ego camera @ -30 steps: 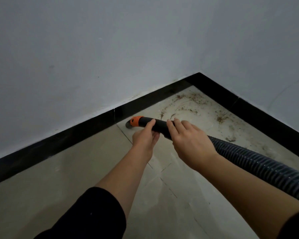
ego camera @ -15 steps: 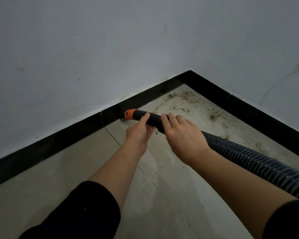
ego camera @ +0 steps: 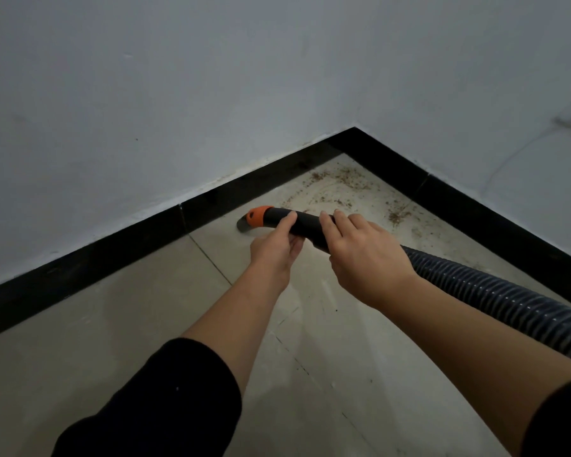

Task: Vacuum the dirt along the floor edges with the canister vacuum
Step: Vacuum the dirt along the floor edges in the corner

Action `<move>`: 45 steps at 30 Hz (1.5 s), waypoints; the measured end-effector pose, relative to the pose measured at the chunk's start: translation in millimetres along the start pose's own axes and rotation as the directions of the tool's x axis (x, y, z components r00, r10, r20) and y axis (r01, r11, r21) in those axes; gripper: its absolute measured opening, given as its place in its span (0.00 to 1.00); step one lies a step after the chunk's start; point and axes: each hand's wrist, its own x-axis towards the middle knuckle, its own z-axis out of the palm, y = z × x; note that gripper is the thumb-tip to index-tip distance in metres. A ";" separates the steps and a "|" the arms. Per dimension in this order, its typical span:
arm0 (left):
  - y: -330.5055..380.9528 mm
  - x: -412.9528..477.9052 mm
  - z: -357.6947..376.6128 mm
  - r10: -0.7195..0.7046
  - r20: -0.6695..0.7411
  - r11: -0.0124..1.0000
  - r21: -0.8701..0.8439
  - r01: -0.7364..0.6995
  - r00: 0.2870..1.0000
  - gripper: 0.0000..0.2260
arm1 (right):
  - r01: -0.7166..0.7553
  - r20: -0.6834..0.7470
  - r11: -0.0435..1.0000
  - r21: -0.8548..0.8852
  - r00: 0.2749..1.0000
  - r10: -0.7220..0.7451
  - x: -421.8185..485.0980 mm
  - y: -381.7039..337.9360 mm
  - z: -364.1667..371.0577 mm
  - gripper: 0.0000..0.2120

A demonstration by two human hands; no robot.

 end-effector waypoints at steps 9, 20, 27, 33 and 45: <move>-34.2 -29.1 25.1 -0.075 0.030 0.997 0.025 0.074 0.997 0.09 | -0.077 0.028 0.997 -0.022 0.997 0.077 -41.7 29.6 3.5 0.31; -70.2 -48.9 42.1 -0.102 0.045 0.994 0.048 0.100 0.994 0.07 | -0.126 0.058 0.992 -0.027 0.990 0.127 -81.8 52.1 8.0 0.31; -77.1 -49.0 49.0 -0.116 0.059 0.991 0.077 0.111 0.992 0.08 | -0.130 0.072 0.991 -0.009 0.989 0.130 -87.0 58.0 3.3 0.30; -75.2 -60.0 59.7 -0.090 0.045 0.992 0.096 0.085 0.995 0.13 | -0.074 0.022 0.997 0.027 0.997 0.073 -91.7 65.5 -6.6 0.29; -73.8 -80.4 68.4 -0.086 0.026 0.994 0.073 0.084 0.996 0.10 | -0.069 -0.003 0.997 -0.019 0.998 0.069 -99.2 80.7 -11.2 0.30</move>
